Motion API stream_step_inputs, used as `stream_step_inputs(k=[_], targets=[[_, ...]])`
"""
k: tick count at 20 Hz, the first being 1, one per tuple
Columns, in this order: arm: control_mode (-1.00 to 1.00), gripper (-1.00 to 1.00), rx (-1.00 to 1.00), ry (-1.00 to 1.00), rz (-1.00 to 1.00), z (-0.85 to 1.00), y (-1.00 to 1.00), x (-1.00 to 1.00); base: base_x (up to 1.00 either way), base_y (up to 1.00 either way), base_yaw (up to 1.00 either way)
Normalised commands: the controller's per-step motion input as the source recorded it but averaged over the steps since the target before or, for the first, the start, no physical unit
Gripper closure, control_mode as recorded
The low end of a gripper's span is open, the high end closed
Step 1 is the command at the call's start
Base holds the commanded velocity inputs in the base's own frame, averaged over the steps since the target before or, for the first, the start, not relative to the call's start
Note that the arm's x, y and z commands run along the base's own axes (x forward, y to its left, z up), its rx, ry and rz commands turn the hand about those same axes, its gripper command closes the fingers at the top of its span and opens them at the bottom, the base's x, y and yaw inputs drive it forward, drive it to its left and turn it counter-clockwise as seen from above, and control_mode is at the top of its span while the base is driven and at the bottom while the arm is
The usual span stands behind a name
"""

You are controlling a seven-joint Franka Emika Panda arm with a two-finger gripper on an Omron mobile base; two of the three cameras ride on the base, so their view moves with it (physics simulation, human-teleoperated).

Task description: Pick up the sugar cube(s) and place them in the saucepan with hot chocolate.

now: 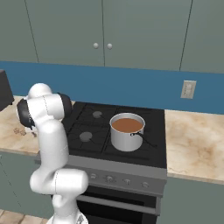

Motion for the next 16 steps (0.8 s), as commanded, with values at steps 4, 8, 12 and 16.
stream_step_inputs(k=[4,8,12,16], targets=[[-1.0,-1.0,0.0,0.0,0.0,-0.17,0.0,0.04,0.0,0.0,0.0],[-1.0,-1.0,0.0,0.0,0.0,-0.17,0.0,0.0,0.0,0.0,0.0],[-1.0,-1.0,0.0,0.0,0.0,-0.14,0.0,0.0,0.0,0.0,0.0],[-1.0,-1.0,0.0,0.0,0.0,-0.09,0.08,0.08,0.0,0.0,0.0]])
